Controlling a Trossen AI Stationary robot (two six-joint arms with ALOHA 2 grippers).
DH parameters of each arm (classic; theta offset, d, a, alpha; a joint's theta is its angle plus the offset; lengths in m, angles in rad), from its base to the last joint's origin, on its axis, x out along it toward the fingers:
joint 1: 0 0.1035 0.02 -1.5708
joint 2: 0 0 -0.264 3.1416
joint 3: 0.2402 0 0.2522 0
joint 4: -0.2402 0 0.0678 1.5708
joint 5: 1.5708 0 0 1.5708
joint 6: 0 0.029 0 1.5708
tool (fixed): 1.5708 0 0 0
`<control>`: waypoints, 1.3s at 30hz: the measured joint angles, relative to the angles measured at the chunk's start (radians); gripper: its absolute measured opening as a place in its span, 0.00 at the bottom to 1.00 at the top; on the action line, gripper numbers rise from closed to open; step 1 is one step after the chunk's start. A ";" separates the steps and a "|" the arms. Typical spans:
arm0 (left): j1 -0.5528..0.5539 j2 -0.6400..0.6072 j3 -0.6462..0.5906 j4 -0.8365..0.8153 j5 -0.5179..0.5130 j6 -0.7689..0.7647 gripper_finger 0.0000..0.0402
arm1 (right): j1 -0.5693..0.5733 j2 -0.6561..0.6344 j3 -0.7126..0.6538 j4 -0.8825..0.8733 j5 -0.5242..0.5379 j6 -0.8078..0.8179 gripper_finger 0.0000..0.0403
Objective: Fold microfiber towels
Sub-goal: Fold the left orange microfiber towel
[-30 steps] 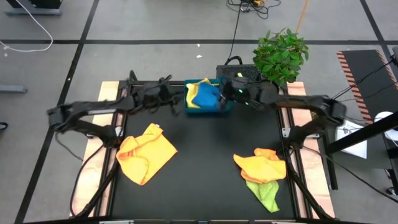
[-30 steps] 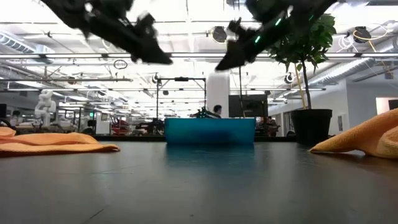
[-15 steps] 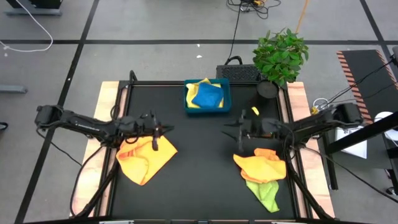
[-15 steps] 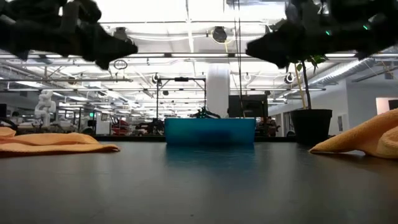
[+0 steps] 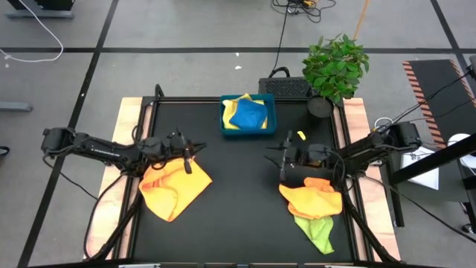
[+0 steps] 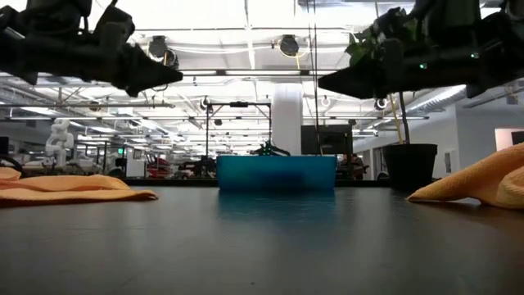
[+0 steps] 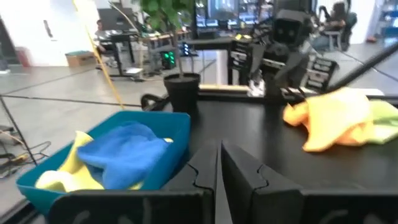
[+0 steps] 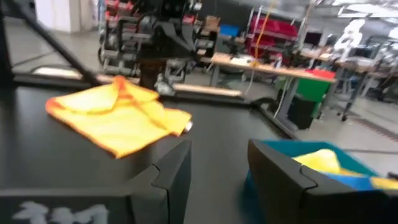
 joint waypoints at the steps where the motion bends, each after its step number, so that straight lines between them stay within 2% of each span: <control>1: 0.006 0.000 0.009 -0.003 0.004 -0.005 0.06 | -0.004 0.000 0.005 0.009 0.000 0.000 0.37; 5: 0.011 0.000 0.052 -0.064 0.064 -0.010 0.06 | -0.008 -0.006 0.019 0.026 -0.002 -0.007 0.37; 7: 0.011 0.000 0.096 -0.167 0.082 -0.017 0.06 | -0.006 -0.006 0.025 0.024 -0.003 0.000 0.37; 9: 0.006 0.000 0.166 -0.339 0.086 -0.031 0.06 | -0.001 -0.006 0.032 0.024 -0.003 0.009 0.37; 12: -0.016 0.003 0.291 -0.671 0.010 -0.061 0.06 | 0.009 -0.005 0.032 0.020 -0.003 0.012 0.37; 15: -0.043 0.042 0.390 -0.922 -0.074 -0.120 0.06 | 0.019 -0.005 0.032 0.016 -0.004 0.027 0.37; 17: -0.060 0.070 0.428 -1.033 -0.085 -0.154 0.06 | 0.025 0.007 0.032 0.013 -0.004 0.040 0.37; 21: -0.088 0.146 0.457 -1.153 -0.084 -0.177 0.08 | 0.049 0.053 0.032 0.021 -0.004 0.066 0.37; 24: -0.097 0.196 0.485 -1.214 -0.047 -0.197 0.14 | 0.074 0.117 0.032 0.035 -0.004 0.092 0.37; 28: -0.107 0.243 0.544 -1.369 -0.041 -0.267 0.29 | 0.113 0.221 0.032 0.099 -0.005 0.128 0.37; 33: -0.108 0.278 0.645 -1.678 0.005 -0.478 0.46 | 0.162 0.341 0.032 0.236 -0.004 0.139 0.37; 36: -0.129 0.306 0.702 -1.883 0.068 -0.632 0.49 | 0.182 0.386 0.034 0.306 -0.004 0.122 0.37; 39: -0.165 0.344 0.720 -2.022 0.112 -0.757 0.46 | 0.190 0.400 0.049 0.329 -0.005 0.113 0.37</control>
